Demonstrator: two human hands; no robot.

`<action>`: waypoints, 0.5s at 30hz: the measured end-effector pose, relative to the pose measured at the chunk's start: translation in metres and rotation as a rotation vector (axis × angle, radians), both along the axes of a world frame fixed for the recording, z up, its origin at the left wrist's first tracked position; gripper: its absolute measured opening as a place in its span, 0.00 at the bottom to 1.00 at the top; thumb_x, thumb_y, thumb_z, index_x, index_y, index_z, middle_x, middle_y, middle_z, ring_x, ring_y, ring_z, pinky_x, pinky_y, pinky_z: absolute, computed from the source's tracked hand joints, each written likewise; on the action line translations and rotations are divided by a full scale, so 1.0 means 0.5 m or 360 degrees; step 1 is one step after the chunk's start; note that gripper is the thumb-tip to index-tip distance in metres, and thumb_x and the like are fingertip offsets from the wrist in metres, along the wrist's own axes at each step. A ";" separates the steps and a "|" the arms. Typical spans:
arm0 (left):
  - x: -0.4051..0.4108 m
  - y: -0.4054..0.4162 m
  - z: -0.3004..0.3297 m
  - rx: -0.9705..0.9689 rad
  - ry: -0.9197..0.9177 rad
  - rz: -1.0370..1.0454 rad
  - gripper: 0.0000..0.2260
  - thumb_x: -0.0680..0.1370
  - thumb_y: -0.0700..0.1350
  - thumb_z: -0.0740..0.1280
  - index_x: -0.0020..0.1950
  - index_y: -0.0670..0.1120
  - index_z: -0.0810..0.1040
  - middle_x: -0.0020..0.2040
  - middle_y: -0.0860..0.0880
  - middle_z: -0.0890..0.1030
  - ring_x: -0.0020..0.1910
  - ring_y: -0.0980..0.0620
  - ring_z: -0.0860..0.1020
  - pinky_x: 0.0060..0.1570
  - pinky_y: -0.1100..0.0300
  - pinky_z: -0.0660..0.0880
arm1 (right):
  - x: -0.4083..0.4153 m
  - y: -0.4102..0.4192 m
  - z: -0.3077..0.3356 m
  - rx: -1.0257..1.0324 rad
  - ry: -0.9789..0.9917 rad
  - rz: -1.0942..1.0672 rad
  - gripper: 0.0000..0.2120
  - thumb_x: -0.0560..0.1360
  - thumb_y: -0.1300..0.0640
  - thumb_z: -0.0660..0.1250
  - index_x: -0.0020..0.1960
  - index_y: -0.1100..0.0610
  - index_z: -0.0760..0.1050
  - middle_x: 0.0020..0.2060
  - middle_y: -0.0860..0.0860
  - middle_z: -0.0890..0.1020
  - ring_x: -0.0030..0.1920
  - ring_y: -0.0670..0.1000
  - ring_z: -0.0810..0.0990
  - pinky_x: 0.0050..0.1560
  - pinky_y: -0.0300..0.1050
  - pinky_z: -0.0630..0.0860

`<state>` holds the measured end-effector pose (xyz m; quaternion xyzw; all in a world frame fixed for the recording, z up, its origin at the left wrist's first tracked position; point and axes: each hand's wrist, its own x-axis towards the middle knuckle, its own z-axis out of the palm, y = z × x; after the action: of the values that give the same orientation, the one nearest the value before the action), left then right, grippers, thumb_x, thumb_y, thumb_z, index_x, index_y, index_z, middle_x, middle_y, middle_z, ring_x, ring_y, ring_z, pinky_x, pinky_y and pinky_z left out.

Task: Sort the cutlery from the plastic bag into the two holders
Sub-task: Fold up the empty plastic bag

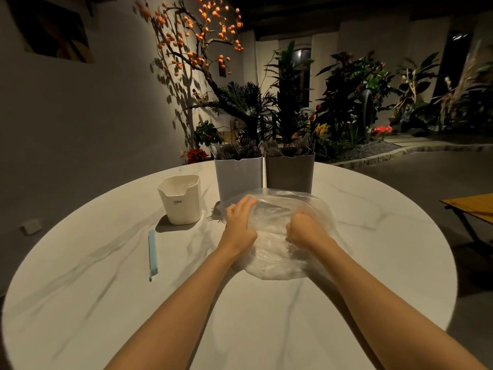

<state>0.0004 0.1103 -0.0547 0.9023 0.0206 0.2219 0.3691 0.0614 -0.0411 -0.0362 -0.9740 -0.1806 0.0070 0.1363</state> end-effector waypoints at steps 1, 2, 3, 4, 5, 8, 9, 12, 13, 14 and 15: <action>0.001 0.000 0.000 0.0058 0.0003 0.0020 0.34 0.70 0.28 0.63 0.74 0.49 0.64 0.75 0.49 0.58 0.72 0.47 0.54 0.72 0.51 0.59 | 0.002 -0.005 0.001 -0.0065 0.0026 0.0002 0.14 0.80 0.60 0.60 0.61 0.67 0.74 0.57 0.61 0.78 0.59 0.61 0.77 0.50 0.46 0.71; 0.002 -0.002 0.000 0.0095 0.0001 0.0073 0.33 0.70 0.30 0.64 0.73 0.49 0.64 0.74 0.48 0.58 0.71 0.47 0.54 0.71 0.51 0.61 | 0.006 -0.009 0.000 -0.0162 0.0059 0.0016 0.14 0.79 0.58 0.61 0.61 0.65 0.75 0.58 0.59 0.78 0.59 0.60 0.77 0.53 0.45 0.72; 0.001 -0.005 0.002 0.0122 -0.0005 0.0164 0.32 0.70 0.33 0.66 0.73 0.49 0.64 0.71 0.47 0.57 0.70 0.46 0.56 0.70 0.50 0.64 | 0.014 -0.011 -0.003 -0.0246 0.0071 0.0007 0.15 0.78 0.55 0.62 0.61 0.61 0.76 0.60 0.58 0.78 0.60 0.59 0.76 0.58 0.47 0.73; 0.002 -0.006 0.003 0.0152 0.0003 0.0279 0.32 0.70 0.37 0.68 0.72 0.49 0.62 0.69 0.46 0.56 0.69 0.45 0.57 0.68 0.49 0.66 | 0.022 -0.012 -0.007 -0.0272 0.0038 -0.0017 0.16 0.77 0.53 0.64 0.62 0.59 0.76 0.62 0.58 0.76 0.62 0.59 0.74 0.64 0.50 0.71; 0.002 -0.008 0.003 0.0184 0.0045 0.0390 0.32 0.71 0.41 0.69 0.73 0.49 0.59 0.69 0.45 0.55 0.69 0.44 0.57 0.67 0.48 0.67 | 0.028 -0.012 -0.014 -0.0242 0.0022 -0.0042 0.18 0.77 0.52 0.63 0.63 0.58 0.75 0.65 0.59 0.74 0.65 0.61 0.72 0.68 0.52 0.67; 0.010 -0.007 -0.007 0.0064 0.0384 0.0524 0.37 0.74 0.51 0.68 0.76 0.45 0.51 0.74 0.41 0.58 0.72 0.39 0.61 0.68 0.46 0.65 | 0.033 -0.015 -0.026 -0.0024 0.0080 -0.0041 0.25 0.81 0.49 0.53 0.72 0.63 0.64 0.73 0.62 0.63 0.73 0.62 0.61 0.74 0.55 0.57; 0.013 -0.006 -0.009 -0.0019 0.0468 0.0484 0.35 0.76 0.52 0.66 0.76 0.43 0.52 0.73 0.40 0.64 0.70 0.38 0.65 0.67 0.45 0.66 | 0.028 -0.014 -0.026 0.0051 0.0102 0.0003 0.27 0.82 0.48 0.51 0.74 0.64 0.61 0.74 0.61 0.62 0.74 0.61 0.60 0.74 0.55 0.56; 0.012 -0.002 -0.002 -0.0351 0.0294 0.0310 0.14 0.80 0.44 0.60 0.64 0.41 0.70 0.57 0.42 0.77 0.57 0.41 0.76 0.56 0.49 0.74 | 0.007 -0.007 -0.019 0.0255 0.0143 0.0248 0.21 0.83 0.51 0.51 0.67 0.65 0.68 0.66 0.61 0.73 0.64 0.58 0.72 0.67 0.52 0.65; 0.008 -0.004 0.004 -0.0501 0.0168 0.0264 0.10 0.81 0.42 0.58 0.59 0.41 0.73 0.53 0.43 0.78 0.53 0.43 0.77 0.52 0.51 0.75 | 0.002 -0.002 -0.018 0.0348 0.0176 0.0303 0.18 0.83 0.54 0.52 0.62 0.66 0.72 0.60 0.61 0.77 0.58 0.57 0.75 0.62 0.52 0.68; 0.004 -0.007 0.010 -0.0624 0.0040 0.0232 0.09 0.81 0.40 0.57 0.56 0.41 0.75 0.49 0.44 0.78 0.50 0.45 0.77 0.49 0.54 0.75 | 0.001 0.002 -0.018 0.0438 0.0180 0.0359 0.16 0.82 0.57 0.53 0.58 0.67 0.74 0.56 0.61 0.79 0.54 0.59 0.77 0.59 0.53 0.71; 0.000 -0.009 0.016 -0.0699 -0.0076 0.0228 0.09 0.82 0.40 0.56 0.56 0.41 0.75 0.48 0.45 0.78 0.49 0.47 0.77 0.48 0.55 0.75 | -0.001 0.005 -0.015 0.0512 0.0155 0.0395 0.15 0.81 0.60 0.54 0.58 0.67 0.75 0.54 0.60 0.81 0.54 0.60 0.78 0.59 0.53 0.73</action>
<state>0.0003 0.1056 -0.0465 0.7910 0.1237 0.2591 0.5404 0.0609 -0.0386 -0.0436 -0.9085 -0.2912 0.0419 0.2969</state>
